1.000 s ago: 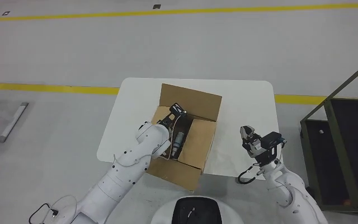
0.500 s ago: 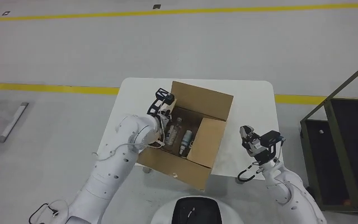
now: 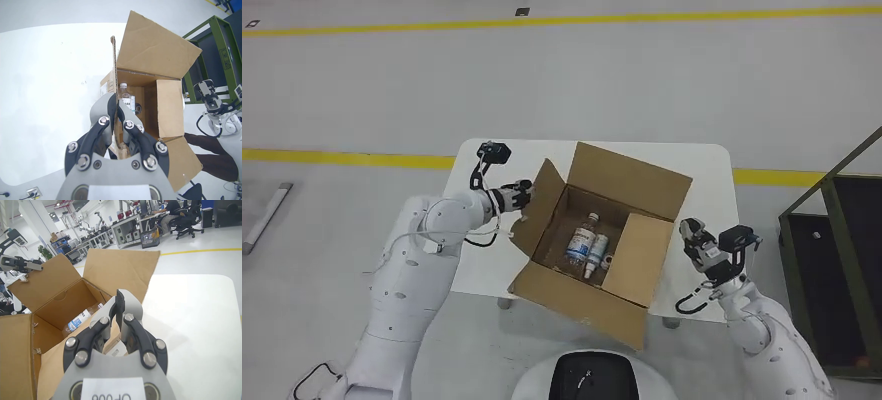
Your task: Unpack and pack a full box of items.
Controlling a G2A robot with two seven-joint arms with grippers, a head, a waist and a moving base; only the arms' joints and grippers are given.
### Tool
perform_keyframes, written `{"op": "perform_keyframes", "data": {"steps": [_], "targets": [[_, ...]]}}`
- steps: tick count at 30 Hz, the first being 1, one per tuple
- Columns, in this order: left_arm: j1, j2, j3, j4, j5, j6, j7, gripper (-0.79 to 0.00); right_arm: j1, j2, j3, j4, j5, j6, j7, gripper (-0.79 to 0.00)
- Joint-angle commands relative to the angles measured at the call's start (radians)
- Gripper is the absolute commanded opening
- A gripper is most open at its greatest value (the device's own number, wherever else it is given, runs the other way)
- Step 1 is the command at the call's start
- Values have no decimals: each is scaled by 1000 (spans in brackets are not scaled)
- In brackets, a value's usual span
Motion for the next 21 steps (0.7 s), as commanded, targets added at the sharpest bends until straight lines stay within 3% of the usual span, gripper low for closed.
{"op": "perform_keyframes", "data": {"steps": [1, 11, 21], "targets": [[-3, 3, -13, 21, -14, 3, 7, -785, 6, 0, 1, 9, 7, 0, 4, -785], [4, 19, -66, 84, -74, 17, 27, -785, 43, -8, -33, 83, 10, 47, 32, -785], [1, 34, -60, 106, -15, 28, 31, -785, 105, -24, -108, 170, -3, 54, 37, -785]]}}
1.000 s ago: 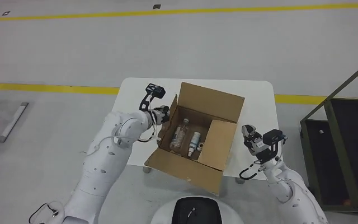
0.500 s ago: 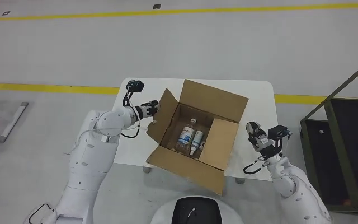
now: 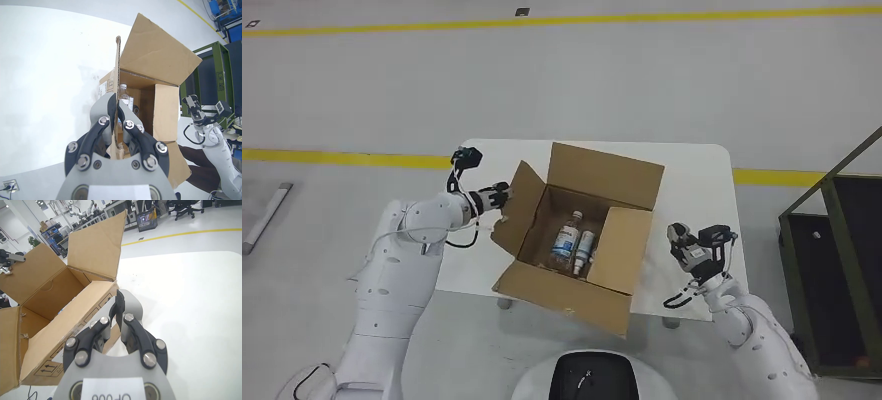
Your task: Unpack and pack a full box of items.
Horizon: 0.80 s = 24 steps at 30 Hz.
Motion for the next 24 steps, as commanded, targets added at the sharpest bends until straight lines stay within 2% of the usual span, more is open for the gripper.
{"op": "perform_keyframes", "data": {"steps": [1, 2, 3, 4, 5, 16, 24], "targets": [[-1, 3, 5, 6, 21, 7, 3, -668, 13, -3, -14, 17, -2, 2, -2, -785], [-2, 3, 7, 8, 28, 10, 5, -542, 18, -5, -19, 24, -2, 2, -2, -785], [-2, 4, 10, 11, 32, 12, 6, -449, 25, -7, -26, 34, 1, 2, -3, -785], [-5, 5, 15, 18, 40, 12, 4, -286, 34, -9, -35, 47, 2, 3, -5, -785], [-6, 6, 17, 21, 41, 12, 4, 0, 38, -11, -39, 52, 2, 4, -7, -785], [-31, 19, 107, 45, 338, 40, 8, 0, 96, -27, -91, 116, 8, -3, -14, -785], [-35, 13, 208, 94, 528, 73, 41, 0, 135, -38, -118, 154, 23, -14, -18, -785]]}}
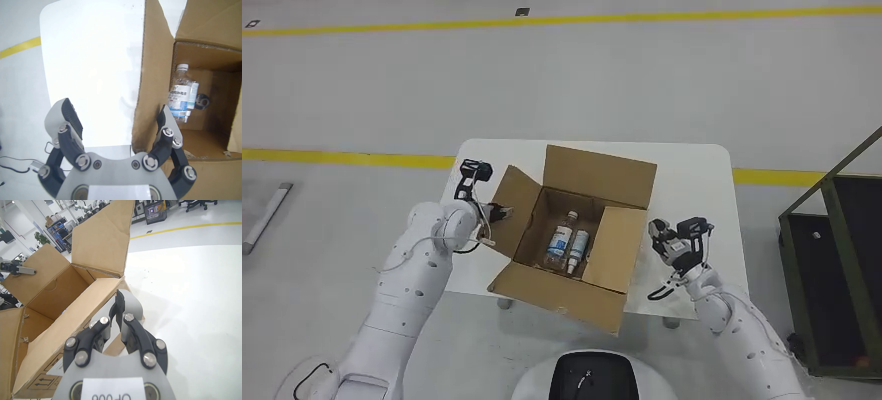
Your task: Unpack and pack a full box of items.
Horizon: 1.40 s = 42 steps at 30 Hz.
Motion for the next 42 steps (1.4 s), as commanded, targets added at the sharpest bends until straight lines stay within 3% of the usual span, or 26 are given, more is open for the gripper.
{"op": "perform_keyframes", "data": {"steps": [1, 9, 16, 25, 29, 42], "targets": [[1, -6, 22, 34, -9, -4, 16, 0, 8, -3, -6, 9, 4, -2, -1, -785], [-28, -19, 46, 118, -36, -2, 57, 0, 11, -8, -19, 18, -1, 0, -12, -785], [-40, -26, 15, 214, -165, -41, 101, 0, 4, -10, -23, 24, -4, 4, -17, -785], [-52, -28, 25, 242, -169, -49, 107, 0, 6, -15, -30, 40, 3, 8, -14, -785], [-38, -26, 9, 192, -198, -52, 123, 0, 28, -21, -40, 64, 22, 3, -4, -785], [65, -4, -62, -135, -273, -94, 87, 0, 129, -41, -102, 154, -9, -54, 5, -785]]}}
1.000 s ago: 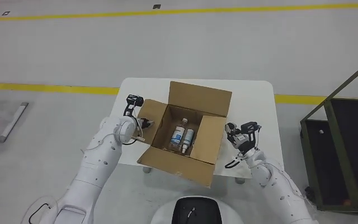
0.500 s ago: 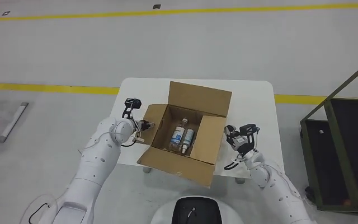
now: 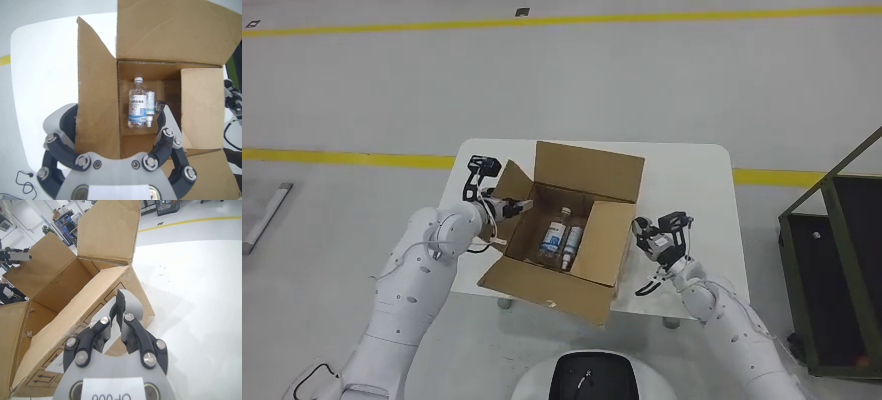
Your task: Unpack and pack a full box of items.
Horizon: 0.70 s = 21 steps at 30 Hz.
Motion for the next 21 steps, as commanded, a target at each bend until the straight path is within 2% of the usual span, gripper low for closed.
{"op": "perform_keyframes", "data": {"steps": [1, 8, 14, 21], "targets": [[11, 2, -3, -38, -6, -11, -14, 0, 14, -2, -5, 15, -2, -5, -1, -785], [44, 11, 9, -123, 60, -32, -26, 0, 67, -10, -14, 63, -6, -4, -7, -785], [41, 15, 4, -90, 86, -2, -31, 0, 71, -12, -14, 71, -11, -6, -21, -785], [44, 26, -14, -109, 181, 17, -22, 0, 28, -4, 5, 44, -21, -10, -40, -785]]}}
